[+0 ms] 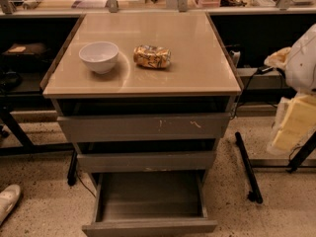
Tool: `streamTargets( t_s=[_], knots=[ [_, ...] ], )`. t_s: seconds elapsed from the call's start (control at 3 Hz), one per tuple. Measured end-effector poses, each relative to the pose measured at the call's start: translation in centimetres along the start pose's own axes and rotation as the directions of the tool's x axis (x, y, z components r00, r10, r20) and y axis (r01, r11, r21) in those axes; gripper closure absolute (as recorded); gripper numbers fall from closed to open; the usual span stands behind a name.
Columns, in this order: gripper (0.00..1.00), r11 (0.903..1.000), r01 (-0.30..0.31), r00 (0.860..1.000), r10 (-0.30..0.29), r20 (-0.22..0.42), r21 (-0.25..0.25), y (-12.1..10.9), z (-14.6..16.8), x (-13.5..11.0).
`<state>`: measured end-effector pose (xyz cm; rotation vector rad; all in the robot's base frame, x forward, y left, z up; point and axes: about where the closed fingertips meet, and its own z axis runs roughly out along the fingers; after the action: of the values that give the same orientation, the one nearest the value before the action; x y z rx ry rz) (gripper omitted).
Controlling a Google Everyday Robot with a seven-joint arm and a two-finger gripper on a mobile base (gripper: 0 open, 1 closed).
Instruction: Close bottom drawer
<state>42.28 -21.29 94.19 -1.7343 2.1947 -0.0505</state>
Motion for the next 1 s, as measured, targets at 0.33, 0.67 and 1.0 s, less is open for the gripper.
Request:
streamTargets(
  t_s=[0.33, 0.67, 1.0],
  knots=[
    [0.15, 0.9987, -0.006, 1.000, 0.007, 0.021, -0.051, 2.6, 4.8, 1.5],
    [0.37, 0.9965, 0.011, 0.998, -0.007, 0.056, -0.083, 5.1, 9.6, 2.6],
    [0.60, 0.9924, 0.028, 0.995, -0.017, 0.094, -0.120, 7.3, 14.9, 3.9]
  ],
)
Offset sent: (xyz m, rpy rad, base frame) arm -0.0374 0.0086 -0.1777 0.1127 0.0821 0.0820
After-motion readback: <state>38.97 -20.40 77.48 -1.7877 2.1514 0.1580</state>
